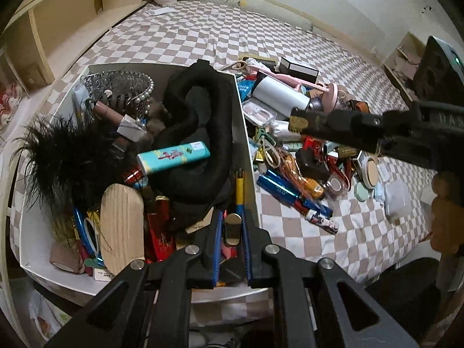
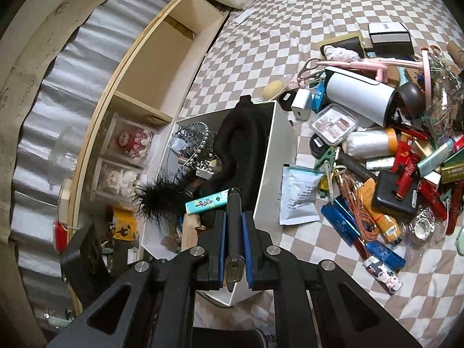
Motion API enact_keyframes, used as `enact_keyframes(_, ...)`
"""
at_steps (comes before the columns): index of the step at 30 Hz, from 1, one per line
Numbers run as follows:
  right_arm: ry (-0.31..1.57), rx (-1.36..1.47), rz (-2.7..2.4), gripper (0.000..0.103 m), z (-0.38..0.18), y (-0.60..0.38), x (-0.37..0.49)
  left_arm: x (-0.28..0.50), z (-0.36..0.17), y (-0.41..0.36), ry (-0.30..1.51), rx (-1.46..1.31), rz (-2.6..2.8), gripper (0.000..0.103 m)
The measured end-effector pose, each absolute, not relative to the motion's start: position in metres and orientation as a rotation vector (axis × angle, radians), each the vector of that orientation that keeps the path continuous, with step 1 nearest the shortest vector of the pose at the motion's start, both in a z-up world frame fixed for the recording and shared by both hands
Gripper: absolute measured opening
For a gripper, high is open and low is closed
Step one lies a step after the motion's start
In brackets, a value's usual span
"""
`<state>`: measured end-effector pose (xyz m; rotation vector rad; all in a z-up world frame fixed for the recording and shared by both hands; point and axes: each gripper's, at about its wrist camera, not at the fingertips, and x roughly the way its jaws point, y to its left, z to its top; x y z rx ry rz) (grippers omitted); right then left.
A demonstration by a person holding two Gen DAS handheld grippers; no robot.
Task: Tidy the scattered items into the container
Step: 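Carry the black lighter and gold tube into the white box with both grippers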
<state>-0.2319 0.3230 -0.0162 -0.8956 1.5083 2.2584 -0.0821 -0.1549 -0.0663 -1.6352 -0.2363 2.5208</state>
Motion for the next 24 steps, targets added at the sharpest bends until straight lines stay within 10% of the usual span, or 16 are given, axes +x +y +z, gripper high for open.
enact_keyframes(24, 1.428, -0.999, 2.372, 0.012, -0.011, 0.296, -0.286, -0.083, -0.071, -0.182, 0.129, -1.684, 2.770, 0.015)
